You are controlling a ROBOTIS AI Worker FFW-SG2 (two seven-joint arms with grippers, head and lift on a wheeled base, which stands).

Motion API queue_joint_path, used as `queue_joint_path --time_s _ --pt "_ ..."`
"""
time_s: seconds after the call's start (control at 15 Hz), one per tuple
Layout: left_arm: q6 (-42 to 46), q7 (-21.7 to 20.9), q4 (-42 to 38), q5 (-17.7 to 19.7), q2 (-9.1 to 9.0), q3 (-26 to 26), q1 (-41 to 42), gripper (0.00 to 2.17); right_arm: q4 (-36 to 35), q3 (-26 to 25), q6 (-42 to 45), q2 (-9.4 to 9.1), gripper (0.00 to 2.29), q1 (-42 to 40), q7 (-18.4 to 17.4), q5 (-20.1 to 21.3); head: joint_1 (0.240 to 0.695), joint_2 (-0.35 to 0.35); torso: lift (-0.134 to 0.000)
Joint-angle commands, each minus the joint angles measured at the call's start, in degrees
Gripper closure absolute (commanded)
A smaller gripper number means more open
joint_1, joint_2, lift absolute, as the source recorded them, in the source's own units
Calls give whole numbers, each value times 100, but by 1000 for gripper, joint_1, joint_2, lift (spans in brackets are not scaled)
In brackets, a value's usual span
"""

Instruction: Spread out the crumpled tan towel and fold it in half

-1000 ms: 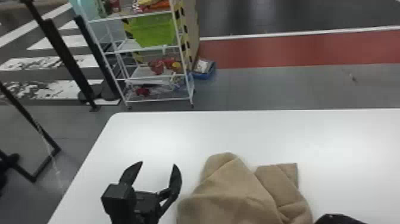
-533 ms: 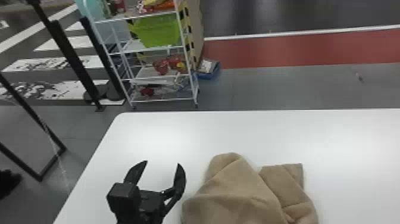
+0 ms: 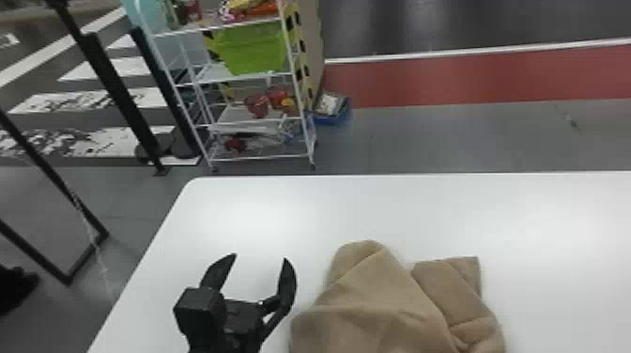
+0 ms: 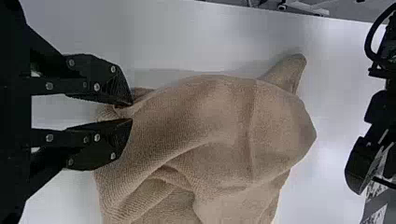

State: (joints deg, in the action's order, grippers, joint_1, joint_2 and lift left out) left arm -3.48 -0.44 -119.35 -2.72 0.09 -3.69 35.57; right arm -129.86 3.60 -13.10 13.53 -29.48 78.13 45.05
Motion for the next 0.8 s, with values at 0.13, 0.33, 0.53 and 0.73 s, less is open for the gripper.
queue_joint_path --time_s 0.13,0.33,0.53,0.73 --pt "0 0 79 9 -24 0 -59 110 4 -457 787 -149 1848 205 19 -700 695 228 -122" --pt "18 0 96 18 -24 0 -59 110 -75 -720 963 -342 2034 487 19 -849 695 224 -122" --pt "70 0 167 26 -24 -9 -76 110 13 -835 910 -562 2034 715 19 -1201 695 213 -122" --pt "88 0 193 26 -24 -9 -76 110 215 -650 840 -571 2034 777 19 -1350 695 219 -122"
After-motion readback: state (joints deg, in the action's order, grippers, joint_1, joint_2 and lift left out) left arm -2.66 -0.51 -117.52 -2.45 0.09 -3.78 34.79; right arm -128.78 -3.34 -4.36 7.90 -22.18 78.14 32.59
